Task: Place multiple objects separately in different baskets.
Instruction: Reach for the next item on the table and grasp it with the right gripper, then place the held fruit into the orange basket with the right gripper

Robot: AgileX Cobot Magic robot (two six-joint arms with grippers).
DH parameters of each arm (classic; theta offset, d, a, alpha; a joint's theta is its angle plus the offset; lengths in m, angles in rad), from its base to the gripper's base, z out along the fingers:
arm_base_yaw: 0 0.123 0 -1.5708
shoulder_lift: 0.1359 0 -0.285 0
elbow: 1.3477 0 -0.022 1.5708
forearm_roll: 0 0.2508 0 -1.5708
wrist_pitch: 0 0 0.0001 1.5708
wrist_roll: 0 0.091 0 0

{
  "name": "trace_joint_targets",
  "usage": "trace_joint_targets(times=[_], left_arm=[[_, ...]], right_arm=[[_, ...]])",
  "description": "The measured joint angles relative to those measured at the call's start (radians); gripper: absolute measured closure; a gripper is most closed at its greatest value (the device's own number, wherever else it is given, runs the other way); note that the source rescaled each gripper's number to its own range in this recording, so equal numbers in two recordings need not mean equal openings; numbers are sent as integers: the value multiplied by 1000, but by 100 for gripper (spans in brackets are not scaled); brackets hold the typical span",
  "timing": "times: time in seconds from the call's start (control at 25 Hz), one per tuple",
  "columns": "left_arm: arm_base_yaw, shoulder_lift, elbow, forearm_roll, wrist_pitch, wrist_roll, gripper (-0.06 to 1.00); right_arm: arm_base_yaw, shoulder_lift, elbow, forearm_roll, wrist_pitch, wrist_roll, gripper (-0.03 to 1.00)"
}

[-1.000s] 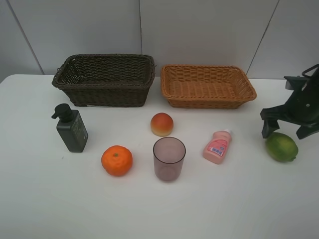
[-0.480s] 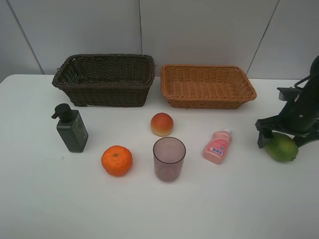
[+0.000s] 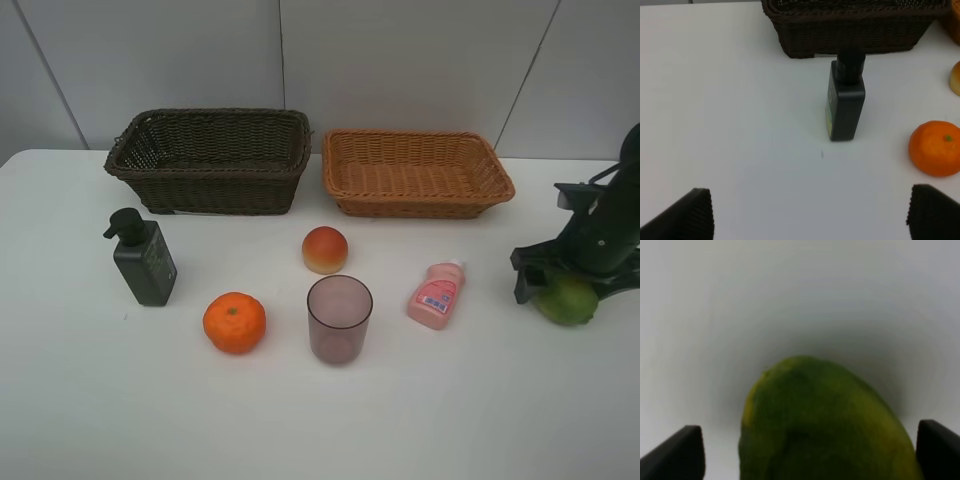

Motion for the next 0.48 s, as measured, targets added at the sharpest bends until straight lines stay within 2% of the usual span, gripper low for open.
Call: trace_joint_targets(times=[0.08,0.16,0.24,0.28,0.48], left_arm=[[0,0,0,0,0,0,-6],[0,0,0,0,0,0,-6],[0,0,0,0,0,0,-6],[0,0,0,0,0,0,-6],[0,0,0,0,0,0,-6]], right_arm=[[0,0,0,0,-2,0,29],[0,0,0,0,-3,0,43],[0,0,0,0,-3,0,66],[0,0,0,0,-3,0,71],[0,0,0,1,-3,0,71]])
